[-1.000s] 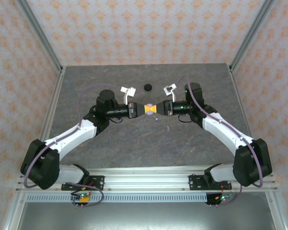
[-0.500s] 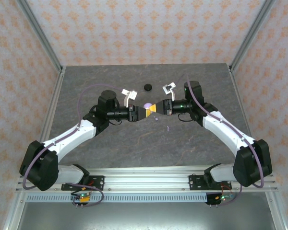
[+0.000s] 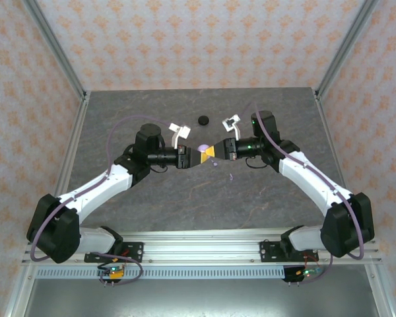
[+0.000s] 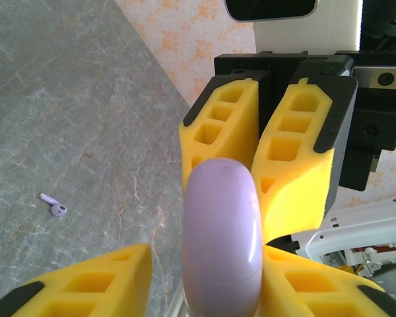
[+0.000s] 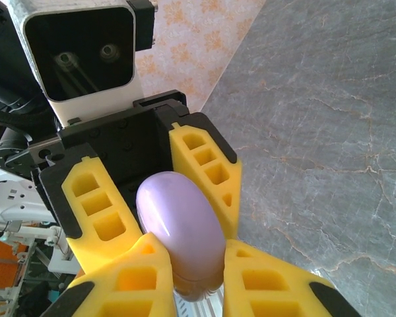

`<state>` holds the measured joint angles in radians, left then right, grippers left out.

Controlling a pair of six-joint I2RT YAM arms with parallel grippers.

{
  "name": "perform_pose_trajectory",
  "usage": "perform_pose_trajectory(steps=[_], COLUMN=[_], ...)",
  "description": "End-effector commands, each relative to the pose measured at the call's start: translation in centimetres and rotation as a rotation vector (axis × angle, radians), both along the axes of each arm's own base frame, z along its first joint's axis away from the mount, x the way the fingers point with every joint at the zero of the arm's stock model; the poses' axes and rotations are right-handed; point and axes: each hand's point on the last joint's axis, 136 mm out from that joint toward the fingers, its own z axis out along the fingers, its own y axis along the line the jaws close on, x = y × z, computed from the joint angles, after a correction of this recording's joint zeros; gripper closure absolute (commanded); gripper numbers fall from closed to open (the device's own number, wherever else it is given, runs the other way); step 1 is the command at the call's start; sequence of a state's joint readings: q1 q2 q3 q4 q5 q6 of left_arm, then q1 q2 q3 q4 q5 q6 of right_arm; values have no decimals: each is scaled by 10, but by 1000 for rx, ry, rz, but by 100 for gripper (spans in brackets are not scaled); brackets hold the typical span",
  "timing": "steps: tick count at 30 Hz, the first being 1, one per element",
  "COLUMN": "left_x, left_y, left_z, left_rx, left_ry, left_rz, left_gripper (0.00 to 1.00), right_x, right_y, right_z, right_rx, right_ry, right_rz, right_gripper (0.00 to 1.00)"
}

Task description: Insert the wireless bluetooth earbuds into the charging case

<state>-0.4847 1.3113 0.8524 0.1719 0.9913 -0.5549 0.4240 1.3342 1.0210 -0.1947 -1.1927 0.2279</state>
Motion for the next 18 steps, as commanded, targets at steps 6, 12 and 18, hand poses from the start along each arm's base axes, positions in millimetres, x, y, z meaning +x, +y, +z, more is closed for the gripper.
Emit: perform_pose_trajectory(steps=[6, 12, 18], left_x=[2, 1, 2], left_y=[-1, -2, -1], left_z=[21, 18, 12], left_rx=[-18, -11, 14], left_ry=[-63, -53, -71], left_rz=[4, 3, 4], left_gripper=[68, 74, 85], right_x=[-15, -20, -20], right_y=[11, 13, 11], right_z=[15, 11, 5], right_rx=[13, -4, -39], right_ry=[-44, -34, -33], right_rz=[89, 112, 95], right_gripper=[82, 82, 77])
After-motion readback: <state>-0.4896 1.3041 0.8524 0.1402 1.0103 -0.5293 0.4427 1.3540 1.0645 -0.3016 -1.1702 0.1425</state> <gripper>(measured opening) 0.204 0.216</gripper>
